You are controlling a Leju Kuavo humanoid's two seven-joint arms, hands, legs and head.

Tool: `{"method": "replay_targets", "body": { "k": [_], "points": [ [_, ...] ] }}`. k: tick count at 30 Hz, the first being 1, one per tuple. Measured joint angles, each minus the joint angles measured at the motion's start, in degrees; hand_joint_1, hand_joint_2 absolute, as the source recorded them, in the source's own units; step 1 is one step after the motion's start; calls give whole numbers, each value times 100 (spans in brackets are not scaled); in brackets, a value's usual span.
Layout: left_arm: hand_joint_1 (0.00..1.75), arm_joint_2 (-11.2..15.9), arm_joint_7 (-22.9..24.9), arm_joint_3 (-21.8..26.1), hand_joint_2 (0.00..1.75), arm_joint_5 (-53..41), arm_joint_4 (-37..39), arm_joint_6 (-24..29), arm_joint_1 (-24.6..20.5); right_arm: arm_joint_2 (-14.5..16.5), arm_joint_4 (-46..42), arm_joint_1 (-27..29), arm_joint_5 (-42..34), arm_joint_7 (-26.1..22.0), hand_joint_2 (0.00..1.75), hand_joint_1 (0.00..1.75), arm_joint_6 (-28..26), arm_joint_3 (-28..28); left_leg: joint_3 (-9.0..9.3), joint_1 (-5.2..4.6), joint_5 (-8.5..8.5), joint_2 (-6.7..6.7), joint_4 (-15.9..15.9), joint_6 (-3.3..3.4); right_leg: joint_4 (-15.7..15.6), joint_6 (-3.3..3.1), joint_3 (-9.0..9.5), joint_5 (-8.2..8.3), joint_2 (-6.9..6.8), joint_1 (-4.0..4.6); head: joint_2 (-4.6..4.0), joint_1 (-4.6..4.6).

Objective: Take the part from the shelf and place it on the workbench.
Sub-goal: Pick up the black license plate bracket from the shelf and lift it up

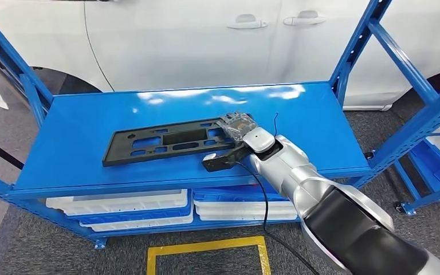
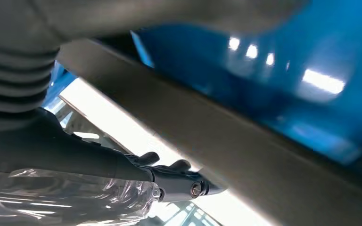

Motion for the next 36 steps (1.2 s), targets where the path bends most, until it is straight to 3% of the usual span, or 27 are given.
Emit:
{"method": "replay_targets", "body": {
  "k": [2, 3, 5, 6, 7, 8, 9, 11, 12, 13, 15, 16, 18, 21, 22, 23, 24, 26, 28, 31, 33, 36],
  "points": [
    [0, -8, 1, -2, 0, 0, -1, 0, -1, -4, 6, 9, 36, 19, 175, 0, 7, 0, 16, 29, -9, -5, -30, 52, 163, 64, -68, -110, -22, -1, 0, 1],
    [0, -11, 2, -3, 0, 0, -2, 0, -1, -8, 8, 11, 48, 23, 175, 0, 11, 0, 30, 43, -15, -1, -44, 78, 402, 100, -186, -233, -35, -11, 0, 1],
    [0, -13, 5, -4, 0, 0, -2, 0, 1, -20, 16, 37, 75, 30, 175, 0, 27, 1, 40, 48, -34, 3, -48, 112, 1144, 155, -593, -534, -57, -53, 0, 0],
    [0, -13, 6, -4, 0, 0, -2, 0, 2, -27, 20, 56, 85, 35, 175, 0, 34, 2, 45, 48, -42, 3, -47, 118, 1483, 170, -805, -619, -64, -72, 0, 0],
    [0, -13, 9, -4, 0, 0, -2, 0, 3, -31, 23, 70, 92, 41, 175, 0, 38, 2, 57, 48, -52, 2, -46, 119, 1657, 178, -939, -600, -70, -86, 0, 0],
    [0, -13, 13, -4, 0, 0, -2, 0, 3, -33, 25, 76, 99, 50, 175, 0, 37, 2, 77, 48, -65, 0, -45, 115, 1627, 181, -970, -473, -74, -96, 0, 0],
    [0, -13, 17, -4, 0, 0, -2, 0, 4, -35, 26, 75, 104, 58, 175, 0, 33, 2, 108, 48, -82, -1, -44, 105, 1366, 177, -885, -245, -77, -104, 0, 0],
    [0, -13, 28, -5, 0, 0, -2, 0, 3, -36, 26, 70, 115, 71, 175, 0, 19, 2, 168, 38, -123, -11, -36, 69, 566, 150, -551, 184, -73, -101, 0, 1],
    [0, -13, 32, -6, 0, 0, -1, 0, 2, -37, 25, 66, 117, 75, 175, 13, 7, 2, 181, 30, -139, -21, -32, 45, 265, 131, -423, 293, -63, -91, 0, 0],
    [0, -13, 34, -6, 0, 0, -1, 0, 1, -37, 22, 61, 118, 79, 175, 43, -6, 2, 184, 23, -149, -31, -30, 18, 106, 111, -359, 317, -52, -78, 0, 0],
    [0, -10, 36, -6, 0, 0, -1, 0, 0, -37, 17, 51, 128, 75, 175, 119, -33, 2, 190, 16, -151, -47, -48, -39, 50, 61, -342, 300, -40, -77, 0, -1],
    [0, -6, 36, -7, 0, 0, -2, 0, 1, -38, 16, 49, 138, 69, 175, 149, -43, 2, 191, 16, -167, -37, -40, -65, 24, 29, -325, 311, -48, -90, 0, -1],
    [0, 1, 26, -8, 0, 0, -2, 0, 1, -35, 16, 51, 162, 40, 175, 168, -63, 2, 83, 11, -344, -14, 218, -118, -27, -43, -292, 340, -61, -120, 0, -2],
    [0, 4, -24, -8, 0, 0, -2, 4, -3, -32, 18, 94, 191, -2, 175, 171, -112, 2, -374, 2, -831, -7, 1264, -174, -36, -93, -279, 343, -62, -92, 0, -2],
    [0, 5, -38, -8, 0, 0, -2, 7, -4, -32, 19, 111, 197, -7, 175, 172, -128, 2, -459, -5, -883, -9, 1495, -182, -31, -100, -273, 338, -60, -80, 0, -2],
    [0, 7, -46, -8, 0, 0, -2, 8, -5, -31, 19, 120, 200, -10, 175, 173, -140, 2, -448, -11, -831, -10, 1527, -183, -24, -104, -264, 331, -57, -70, 0, -2],
    [0, 7, -40, -8, 0, 0, -2, 7, -7, -31, 18, 123, 202, -10, 175, 175, -150, 2, -336, -15, -685, -9, 1348, -177, -15, -102, -251, 322, -53, -64, 0, -2],
    [0, 5, -7, -8, 0, 0, -1, 2, -6, -30, 16, 105, 208, -10, 175, 175, -179, 2, 33, -16, -324, 3, 630, -156, 13, -82, -232, 295, -47, -47, 0, -2],
    [0, 3, 22, -8, 0, 0, 1, -4, -1, -36, 15, 67, 211, -14, 175, 175, -227, 2, 274, -19, -217, 10, 107, -92, 46, -46, -269, 289, -31, -18, 0, -2],
    [0, -3, 36, -8, 0, 0, -1, -7, 1, -47, 8, 8, 202, -52, 175, 175, -308, 1, 308, -7, -250, 8, -28, 36, 65, 20, -326, 310, -6, -2, 0, -2],
    [0, -12, 38, -8, 0, 0, -1, -8, 3, -48, 3, -11, 192, -104, 175, 175, -354, -3, 322, 26, -218, 22, -70, 95, 271, 79, -408, 172, -20, -6, 0, -2],
    [0, -15, 36, -8, 0, 0, -1, -5, 8, -48, 3, -11, 184, -154, 175, 175, -391, -7, 312, 39, -200, 30, -82, 138, 1290, 174, -887, -317, -60, -62, 0, -2]
  ]
}}
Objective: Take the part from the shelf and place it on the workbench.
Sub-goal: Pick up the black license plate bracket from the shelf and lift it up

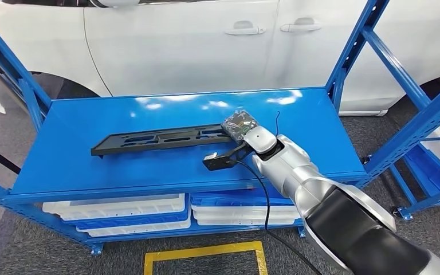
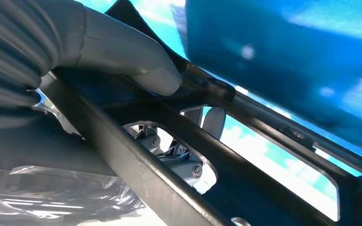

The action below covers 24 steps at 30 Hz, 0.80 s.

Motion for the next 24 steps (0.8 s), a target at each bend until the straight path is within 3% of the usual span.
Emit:
{"method": "replay_targets", "body": {
  "k": [2, 3, 4, 7, 9, 12, 14, 16, 17, 18, 19, 22, 24],
  "points": [
    [0, 0, -1, 0, 0, 0, 1, 5, 1, 2, 1, 9, -1, -15, 175, 175, -28, 0, -1, 1, 0, -3, 3, 1, 398, 30, -199, -64, -13, -32, 0, 0],
    [0, 0, -2, 0, 0, 0, 1, 7, 1, 3, 0, 9, -1, -25, 175, 175, -41, 0, 3, 2, -1, -5, 4, -1, 351, 37, -180, 23, -19, -44, 0, 0],
    [0, 0, -2, 0, 0, 0, 1, 9, 0, 8, -1, 4, -1, -37, 175, 175, -52, -1, 10, 2, -4, -7, 7, -6, 154, 37, -87, 167, -22, -53, 0, 0],
    [0, 0, -2, 0, 0, 0, -1, 15, -1, 36, -2, -31, -25, -81, 175, 175, -85, -12, 21, -9, -29, -19, 27, -55, -868, -5, 398, 602, -14, -47, 0, 0],
    [0, 2, -8, 0, 0, 0, 1, 25, -2, 66, -14, -46, -136, -162, 175, 175, -152, -57, 2, -26, -35, -35, 29, -113, -1205, -60, 535, 648, 1, -23, 0, -1],
    [0, 11, -18, 0, 0, 0, 0, 35, 2, 113, -61, -56, -383, -315, 175, 175, -232, -235, -34, -37, -75, -35, 54, -198, -1258, -147, 542, 659, -9, -46, 0, -1],
    [0, 18, -34, 0, 0, 0, 0, 39, 6, 153, -83, -60, -453, -357, 175, 175, -234, -343, -202, -39, -299, -16, 425, -250, -1287, -209, 556, 673, -26, -69, 0, -2],
    [0, 18, -67, 0, 0, 3, -1, 50, 8, 175, -90, -48, -479, -367, 175, 175, -228, -412, -554, -38, -638, -12, 1193, -294, -1286, -246, 559, 666, -36, -50, 0, -2],
    [0, 19, -83, 0, 0, 4, -1, 60, 8, 179, -91, -40, -500, -382, 175, 175, -231, -440, -705, -40, -734, -15, 1524, -310, -1280, -253, 561, 660, -38, -40, 0, -2],
    [0, 19, -96, 0, 0, 5, -1, 70, 8, 180, -92, -34, -548, -426, 175, 175, -240, -469, -775, -42, -723, -17, 1682, -322, -1271, -257, 566, 652, -39, -32, 0, -2],
    [0, 20, -102, 0, 0, 4, -1, 79, 6, 184, -97, -32, -638, -508, 175, 175, -252, -510, -736, -42, -603, -18, 1618, -329, -1258, -258, 573, 640, -35, -29, 0, -2],
    [0, 19, -70, 0, 0, 5, 1, 80, 7, 227, -169, -43, -1167, -1017, 175, 175, -253, -735, -306, -24, -55, -11, 659, -329, -1188, -226, 571, 593, -3, -11, 0, -2],
    [0, 17, -56, 1, 0, 5, 1, 80, 8, 277, -334, -73, -1729, -1521, 175, 175, -102, -985, -166, -17, -22, -26, 266, -257, -1136, -181, 489, 598, 31, 17, 0, -2]
  ]
}}
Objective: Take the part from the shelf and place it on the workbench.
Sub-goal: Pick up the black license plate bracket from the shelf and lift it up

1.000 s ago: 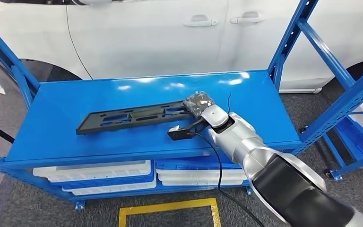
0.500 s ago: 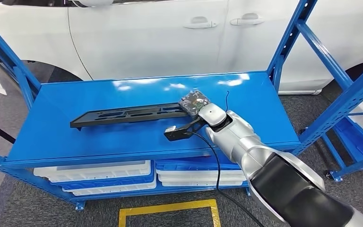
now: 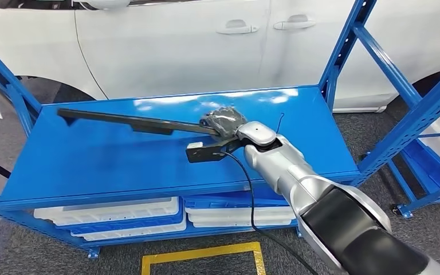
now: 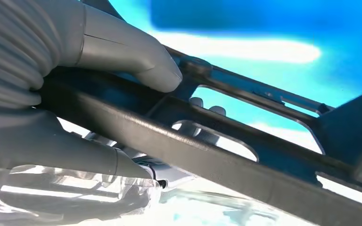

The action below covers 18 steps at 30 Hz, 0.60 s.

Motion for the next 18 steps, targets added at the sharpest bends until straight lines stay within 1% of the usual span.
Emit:
{"method": "replay_targets", "body": {
  "k": [2, 3, 4, 5, 6, 7, 8, 9, 10, 11, 12, 13, 14, 15, 16, 18],
  "points": [
    [0, 0, -9, 1, 0, -1, 0, 3, -3, 43, -322, -27, -733, -520, 175, 175, 397, -330, -5, 0, -47, -30, -81, 94, 24, 48, -81, 21, 17, 14, 0, 1],
    [0, -1, -16, 2, 0, -1, 0, 5, -3, 59, -511, -34, -1097, -724, 175, 175, 637, -496, -21, 9, -29, -39, -85, 126, 40, 75, -94, -1, 15, 9, 0, 2],
    [0, -2, -22, 2, 0, -1, 0, 9, -3, 73, -731, -40, -1487, -902, 175, 175, 887, -667, -24, 20, -17, -42, -97, 155, 119, 105, -129, -69, 5, 4, 0, 2],
    [0, -3, -25, 2, 0, -1, 0, 13, -3, 83, -955, -43, -1858, -1023, 175, 175, 1127, -813, -23, 33, -6, -43, -110, 182, 306, 138, -208, -192, -10, -7, 0, 2],
    [0, -4, -27, 4, 0, -1, 0, 19, -1, 87, -1188, -26, -2231, -1106, 175, 175, 1366, -935, -21, 39, -2, -43, -114, 203, 600, 168, -338, -350, -27, -22, 0, 2],
    [0, -4, -29, 9, 0, -1, 0, 27, 1, 88, -1437, 19, -2618, -1164, 175, 175, 1607, -1037, -20, 39, -3, -43, -114, 220, 968, 191, -512, -506, -43, -28, 0, 2],
    [0, -4, -31, 17, 0, -1, 0, 39, 5, 82, -1673, 100, -2987, -1197, 175, 175, 1819, -1104, -15, 38, -6, -45, -114, 229, 1306, 203, -679, -610, -52, -31, 0, 2],
    [0, -4, -34, 27, 0, -2, 0, 55, 10, 72, -1903, 218, -3352, -1231, 175, 175, 2001, -1142, -6, 35, -11, -49, -114, 237, 1497, 202, -785, -617, -54, -29, 0, 2],
    [0, -4, -39, 39, 0, -4, 0, 71, 16, 53, -2117, 353, -3681, -1270, 175, 175, 2133, -1160, 8, 29, -18, -55, -114, 242, 1487, 187, -800, -524, -54, -20, 0, 2],
    [0, -4, -43, 51, 0, -7, 0, 88, 23, 31, -2304, 487, -3955, -1313, 175, 175, 2216, -1168, 26, 19, -27, -61, -114, 245, 1269, 155, -716, -343, -53, -7, 0, 2],
    [0, -9, -46, 65, 0, -16, 0, 104, 28, 8, -2472, 603, -4161, -1354, 175, 175, 2255, -1168, 44, 8, -38, -66, -114, 246, 894, 101, -556, -122, -50, 15, 0, 2],
    [0, -18, -46, 78, 0, -32, 0, 117, 31, -13, -2615, 687, -4284, -1385, 175, 175, 2263, -1168, 52, -8, -50, -68, -114, 238, 528, 37, -389, 32, -48, 40, 0, 2],
    [0, -25, -48, 92, 0, -46, 0, 127, 34, -26, -2735, 746, -4361, -1404, 175, 175, 2264, -1168, 51, -17, -61, -68, -112, 226, 227, -13, -263, 129, -44, 63, 0, 2],
    [0, -30, -53, 106, 0, -61, 0, 134, 37, -39, -2844, 792, -4440, -1419, 175, 175, 2280, -1168, 46, -18, -68, -67, -114, 205, 48, -48, -191, 162, -38, 84, 0, 2],
    [0, -32, -58, 117, 0, -68, 0, 139, 39, -55, -2927, 837, -4540, -1432, 175, 175, 2315, -1168, 41, -15, -71, -65, -124, 179, -8, -65, -171, 141, -33, 95, 0, 2],
    [0, -25, -67, 132, 0, -68, 0, 147, 47, -86, -3067, 974, -4847, -1477, 175, 175, 2425, -1168, 63, -16, -82, -51, -150, 129, -99, -70, -124, 156, -40, 70, 0, 2]
  ]
}}
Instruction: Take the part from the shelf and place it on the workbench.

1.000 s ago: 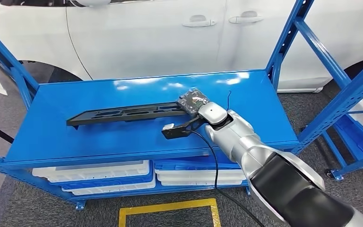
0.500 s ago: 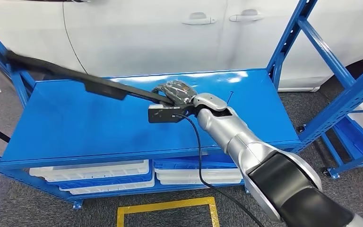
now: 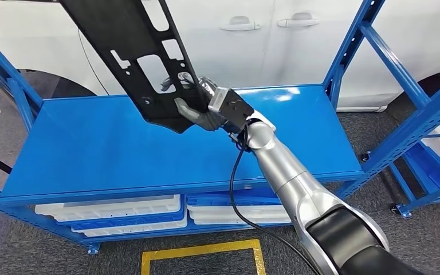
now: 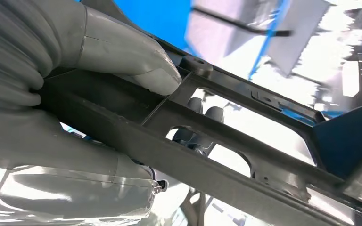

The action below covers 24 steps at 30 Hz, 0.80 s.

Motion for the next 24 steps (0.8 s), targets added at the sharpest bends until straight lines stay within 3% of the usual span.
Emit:
{"method": "replay_targets", "body": {
  "k": [2, 5, 6, 7, 9, 10, 11, 13, 15, 17, 20, 21, 22, 23, 24],
  "points": [
    [0, 8, -8, 11, 0, 2, 0, 15, 16, -22, -153, 199, -347, -84, 175, 175, 92, 0, -55, -10, -131, 37, 177, -60, -107, -16, 91, 24, -27, -59, 0, -1],
    [0, 14, -53, 40, 0, 4, -1, 71, 34, -60, -419, 597, -749, -232, 175, 175, 120, 0, -521, 5, -582, 62, 1157, -166, -150, -38, 148, 21, -51, -83, 0, -1],
    [0, 15, -72, 56, 0, 4, -1, 104, 38, -75, -533, 782, -857, -271, 175, 175, 115, 0, -648, 9, -643, 62, 1413, -198, -147, -36, 156, 13, -54, -85, 0, -1],
    [0, 16, -93, 74, 0, 4, -1, 137, 43, -88, -661, 989, -946, -301, 175, 175, 112, 0, -677, 14, -595, 63, 1470, -224, -143, -30, 165, 2, -54, -89, 0, -1],
    [0, 18, -129, 116, 0, -12, 0, 199, 61, -107, -956, 1442, -1070, -337, 175, 175, 93, 4, -433, 40, -236, 72, 958, -268, -117, -1, 185, -28, -42, -103, 0, 0],
    [0, 16, -147, 133, 44, -27, 0, 231, 77, -115, -1115, 1672, -1109, -357, 175, 175, 64, 7, -250, 52, -75, 84, 584, -286, -92, 24, 185, -50, -33, -93, 0, 0],
    [0, 11, -162, 147, 87, -43, 0, 276, 95, -125, -1272, 1905, -1141, -388, 175, 175, 18, 10, -103, 61, 24, 87, 264, -266, -56, 50, 172, -70, -26, -83, 0, -1],
    [0, 0, -190, 164, 175, -95, -1, 372, 109, -154, -1572, 2390, -1167, -471, 175, 175, -156, 17, 3, 57, 38, 82, 11, -154, -12, 99, 136, -88, -24, -46, 0, -1],
    [0, -12, -203, 172, 175, -209, -3, 429, 80, -178, -1856, 2860, -1104, -532, 175, 175, -434, 30, -4, 58, 49, 68, -12, -22, 8, 144, 120, -98, -32, -43, 0, 0],
    [0, -21, -228, 174, 175, -349, -4, 438, 25, -191, -2175, 3269, -963, -546, 175, 175, -743, 45, 6, 74, 66, 72, -36, 48, 197, 208, 48, -245, -34, -60, 0, 0],
    [0, -31, -267, 173, 175, -482, -4, 502, -44, -223, -2742, 3858, -722, -530, 175, 175, -1072, 80, 4, 78, 67, 92, -42, 101, 1188, 278, -398, -768, -36, -87, 0, 0],
    [0, -39, -261, 169, 175, -540, -5, 565, -62, -237, -2941, 4047, -642, -509, 175, 175, -1149, 94, 3, 76, 65, 94, -41, 104, 1487, 284, -534, -871, -36, -92, 0, 0],
    [0, -49, -238, 162, 175, -635, -5, 651, -80, -251, -3130, 4217, -555, -477, 175, 175, -1223, 110, 5, 73, 63, 94, -40, 106, 1611, 281, -588, -873, -36, -93, 0, 0],
    [0, -62, -202, 149, 175, -766, -6, 751, -99, -263, -3302, 4348, -462, -441, 175, 175, -1292, 125, 9, 71, 61, 92, -39, 105, 1501, 267, -528, -767, -36, -92, 0, 0],
    [0, -77, -152, 134, 175, -939, -7, 856, -122, -272, -3463, 4453, -370, -404, 175, 175, -1357, 142, 17, 68, 58, 90, -39, 101, 1199, 241, -370, -593, -34, -89, 0, 0]
  ]
}}
